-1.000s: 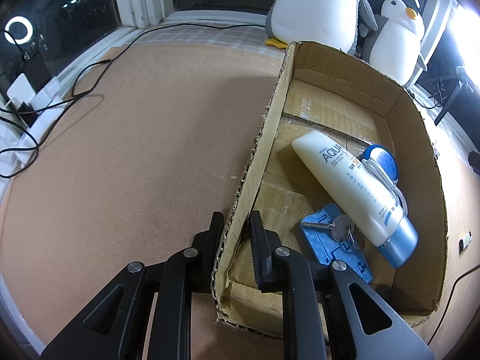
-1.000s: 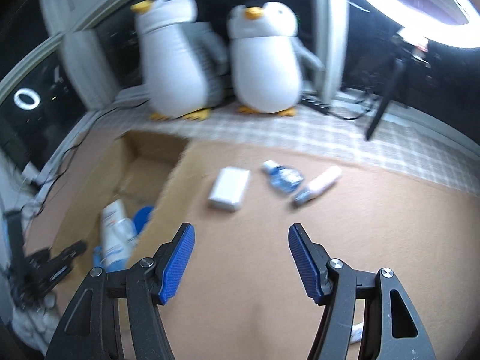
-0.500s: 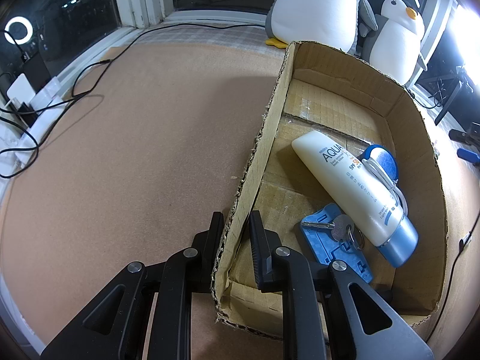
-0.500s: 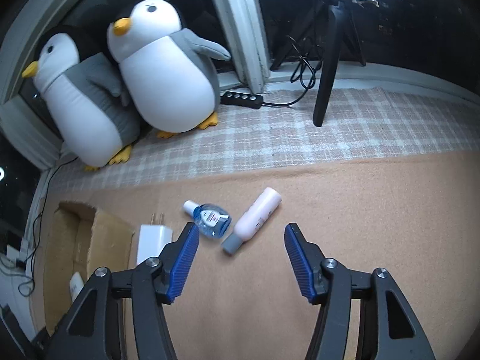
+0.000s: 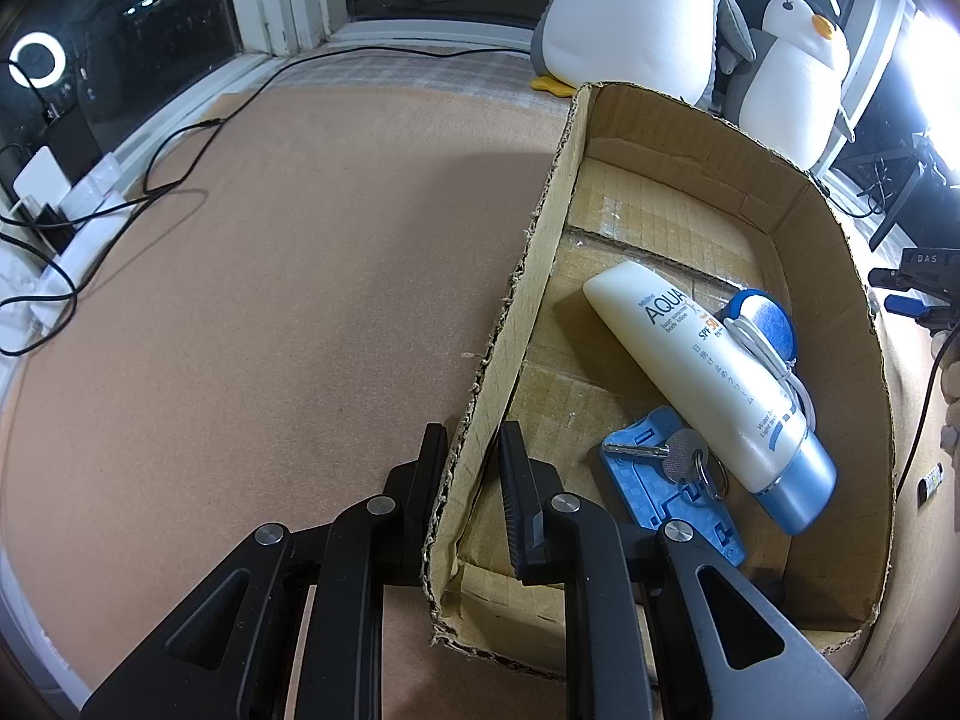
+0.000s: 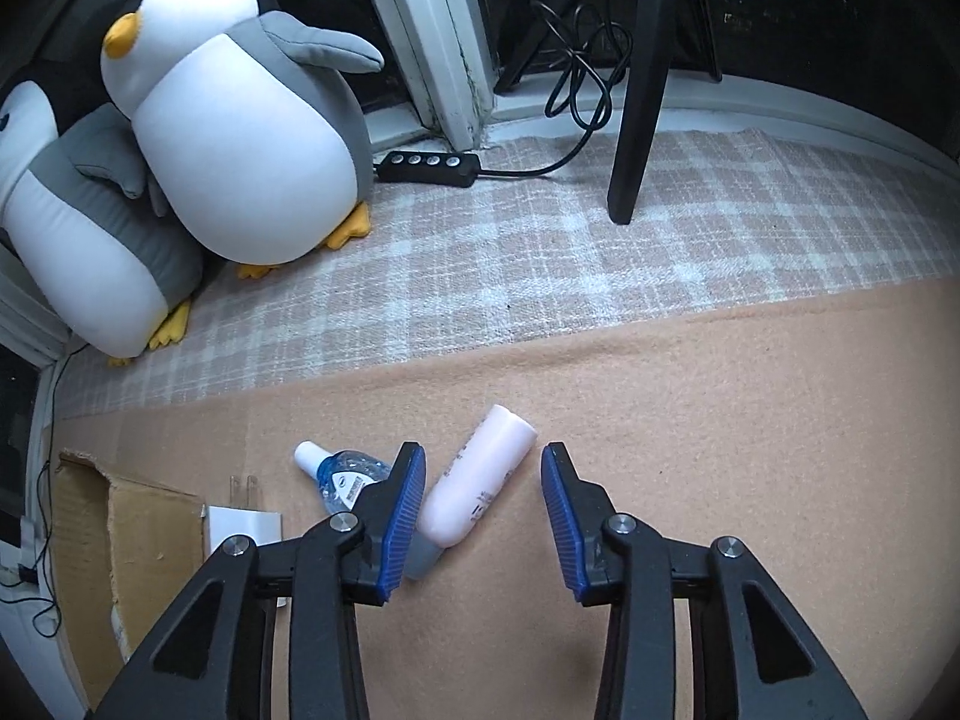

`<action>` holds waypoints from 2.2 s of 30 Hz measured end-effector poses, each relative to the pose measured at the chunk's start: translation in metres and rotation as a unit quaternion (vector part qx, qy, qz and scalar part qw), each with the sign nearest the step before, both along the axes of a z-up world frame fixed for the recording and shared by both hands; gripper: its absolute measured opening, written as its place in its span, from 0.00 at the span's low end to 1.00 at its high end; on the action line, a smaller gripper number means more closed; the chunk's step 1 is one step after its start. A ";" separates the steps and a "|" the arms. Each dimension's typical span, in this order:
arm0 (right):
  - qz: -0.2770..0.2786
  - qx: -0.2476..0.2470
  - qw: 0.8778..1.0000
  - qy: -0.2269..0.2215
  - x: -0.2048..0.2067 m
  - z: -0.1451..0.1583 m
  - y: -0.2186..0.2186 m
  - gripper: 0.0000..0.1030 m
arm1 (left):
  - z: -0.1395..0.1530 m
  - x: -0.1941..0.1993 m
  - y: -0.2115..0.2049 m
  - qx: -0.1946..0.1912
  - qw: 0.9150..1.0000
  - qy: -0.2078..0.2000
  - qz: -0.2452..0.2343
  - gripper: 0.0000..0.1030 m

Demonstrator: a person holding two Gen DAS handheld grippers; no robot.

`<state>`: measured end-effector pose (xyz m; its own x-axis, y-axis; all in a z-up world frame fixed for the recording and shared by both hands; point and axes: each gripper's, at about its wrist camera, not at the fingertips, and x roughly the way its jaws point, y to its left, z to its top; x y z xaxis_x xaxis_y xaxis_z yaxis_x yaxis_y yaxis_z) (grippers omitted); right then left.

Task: Organize rigid objects
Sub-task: 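Move the right gripper to the pink-white bottle and grasp it, then carry the pink-white bottle into the box and open the right gripper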

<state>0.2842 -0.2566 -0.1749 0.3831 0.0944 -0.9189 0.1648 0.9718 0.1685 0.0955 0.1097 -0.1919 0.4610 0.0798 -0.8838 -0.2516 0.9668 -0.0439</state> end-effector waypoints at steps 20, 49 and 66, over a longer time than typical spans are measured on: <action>0.057 -0.037 0.998 0.013 -0.013 -0.008 0.013 0.18 | 0.000 0.000 -0.001 0.000 1.000 0.000 0.000 0.15; 0.237 0.029 0.966 -0.099 -0.100 0.088 0.143 0.18 | 0.000 0.000 -0.002 0.001 1.000 -0.001 0.001 0.15; 0.316 0.015 0.944 -0.090 -0.119 0.072 0.216 0.18 | -0.001 0.000 -0.002 0.001 1.000 -0.001 0.001 0.15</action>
<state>0.1653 -0.0403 -0.1034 0.3916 0.3814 -0.8374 -0.4802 0.8610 0.1676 0.0955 0.1081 -0.1926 0.4622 0.0834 -0.8828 -0.2541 0.9663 -0.0417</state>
